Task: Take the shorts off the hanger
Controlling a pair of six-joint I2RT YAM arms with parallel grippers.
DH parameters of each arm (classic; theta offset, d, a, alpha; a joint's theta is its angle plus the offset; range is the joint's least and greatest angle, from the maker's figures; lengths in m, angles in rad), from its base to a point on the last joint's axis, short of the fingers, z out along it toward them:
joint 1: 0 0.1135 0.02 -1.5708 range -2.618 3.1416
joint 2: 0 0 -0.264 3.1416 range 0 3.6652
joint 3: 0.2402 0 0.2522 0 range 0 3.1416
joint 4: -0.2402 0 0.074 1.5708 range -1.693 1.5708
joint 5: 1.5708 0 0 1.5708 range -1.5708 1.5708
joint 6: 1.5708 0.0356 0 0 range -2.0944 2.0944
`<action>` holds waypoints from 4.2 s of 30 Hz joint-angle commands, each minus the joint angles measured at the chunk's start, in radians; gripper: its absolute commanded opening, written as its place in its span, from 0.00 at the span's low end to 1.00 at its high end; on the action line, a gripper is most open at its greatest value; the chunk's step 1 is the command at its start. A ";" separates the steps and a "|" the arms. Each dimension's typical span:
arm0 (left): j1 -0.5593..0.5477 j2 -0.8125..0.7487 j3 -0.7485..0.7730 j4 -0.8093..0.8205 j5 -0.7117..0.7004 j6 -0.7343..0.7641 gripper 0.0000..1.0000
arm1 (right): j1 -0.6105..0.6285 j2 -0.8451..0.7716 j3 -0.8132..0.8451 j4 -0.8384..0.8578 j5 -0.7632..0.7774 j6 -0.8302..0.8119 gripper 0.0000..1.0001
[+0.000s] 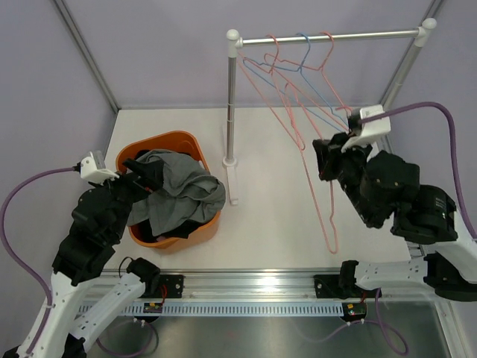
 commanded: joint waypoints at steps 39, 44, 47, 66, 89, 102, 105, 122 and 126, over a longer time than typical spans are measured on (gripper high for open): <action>0.001 -0.216 -0.247 -0.035 0.344 0.196 0.99 | -1.346 0.529 0.492 -0.066 -1.145 -0.008 0.00; 0.001 -0.234 -0.253 -0.036 0.358 0.202 0.99 | -1.346 0.514 0.470 -0.076 -1.230 -0.023 0.00; 0.001 -0.248 -0.261 -0.035 0.357 0.205 0.99 | -1.346 0.519 0.470 -0.096 -1.279 -0.040 0.00; 0.001 -0.257 -0.273 -0.033 0.360 0.196 0.99 | -1.344 0.626 0.578 -0.100 -1.383 -0.039 0.00; 0.001 -0.248 -0.276 -0.030 0.350 0.193 0.99 | -1.329 0.754 0.596 0.136 -1.253 0.050 0.00; 0.001 -0.237 -0.276 -0.030 0.355 0.194 0.99 | -1.303 0.766 0.665 0.124 -1.225 0.018 0.00; 0.001 -0.237 -0.276 -0.032 0.357 0.194 0.99 | -1.303 0.770 0.671 0.131 -1.212 0.012 0.00; 0.001 -0.240 -0.278 -0.030 0.361 0.194 0.99 | -1.275 0.953 0.891 0.064 -1.190 -0.005 0.00; 0.001 -0.242 -0.278 -0.030 0.361 0.194 0.99 | -1.274 0.974 0.874 0.061 -1.182 -0.022 0.00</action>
